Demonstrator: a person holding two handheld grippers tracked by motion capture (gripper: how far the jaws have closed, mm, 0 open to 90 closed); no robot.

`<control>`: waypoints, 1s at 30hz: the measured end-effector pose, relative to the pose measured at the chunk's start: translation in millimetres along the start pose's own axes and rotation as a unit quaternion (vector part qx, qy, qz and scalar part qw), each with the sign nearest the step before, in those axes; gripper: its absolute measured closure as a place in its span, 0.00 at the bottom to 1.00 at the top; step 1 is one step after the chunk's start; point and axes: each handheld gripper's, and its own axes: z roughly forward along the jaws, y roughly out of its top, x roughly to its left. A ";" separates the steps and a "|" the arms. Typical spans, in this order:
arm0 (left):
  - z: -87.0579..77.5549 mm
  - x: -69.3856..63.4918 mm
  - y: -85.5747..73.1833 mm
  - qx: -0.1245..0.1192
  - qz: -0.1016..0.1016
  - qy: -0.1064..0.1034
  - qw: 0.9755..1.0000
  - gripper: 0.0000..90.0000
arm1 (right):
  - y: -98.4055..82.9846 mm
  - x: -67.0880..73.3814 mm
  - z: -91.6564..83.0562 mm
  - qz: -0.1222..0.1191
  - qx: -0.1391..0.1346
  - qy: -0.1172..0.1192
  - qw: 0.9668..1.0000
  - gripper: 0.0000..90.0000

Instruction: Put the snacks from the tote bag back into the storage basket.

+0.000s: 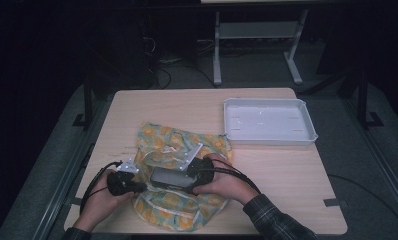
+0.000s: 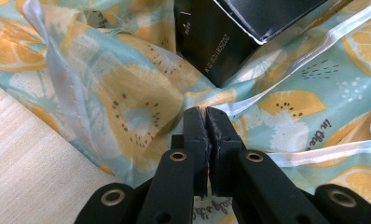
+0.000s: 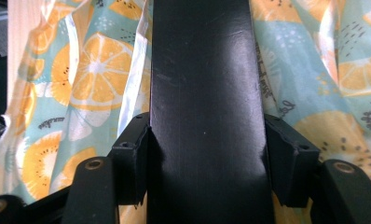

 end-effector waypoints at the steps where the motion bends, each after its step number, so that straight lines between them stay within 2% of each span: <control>1: 0.0 0.0 0.1 0.001 0.001 0.000 1.000 0.97 | 0.0 0.2 1.0 -0.001 0.002 -0.002 1.000 0.43; 10: 0.4 0.1 0.2 -0.001 -0.002 -0.001 1.000 0.97 | 0.9 0.1 2.7 -0.004 0.009 -0.001 1.000 0.45; 17: 0.3 -0.5 0.7 0.001 0.001 0.002 1.000 0.97 | 3.4 -1.0 0.0 0.004 0.010 0.008 1.000 0.46; 26: 0.3 -1.3 1.0 0.001 0.006 0.006 1.000 0.97 | 12.3 -4.1 -12.2 0.007 -0.013 0.007 1.000 0.46; 30: 0.6 -1.8 1.2 0.001 0.002 0.004 1.000 0.97 | 18.3 -4.9 -18.3 0.006 -0.019 0.005 1.000 0.46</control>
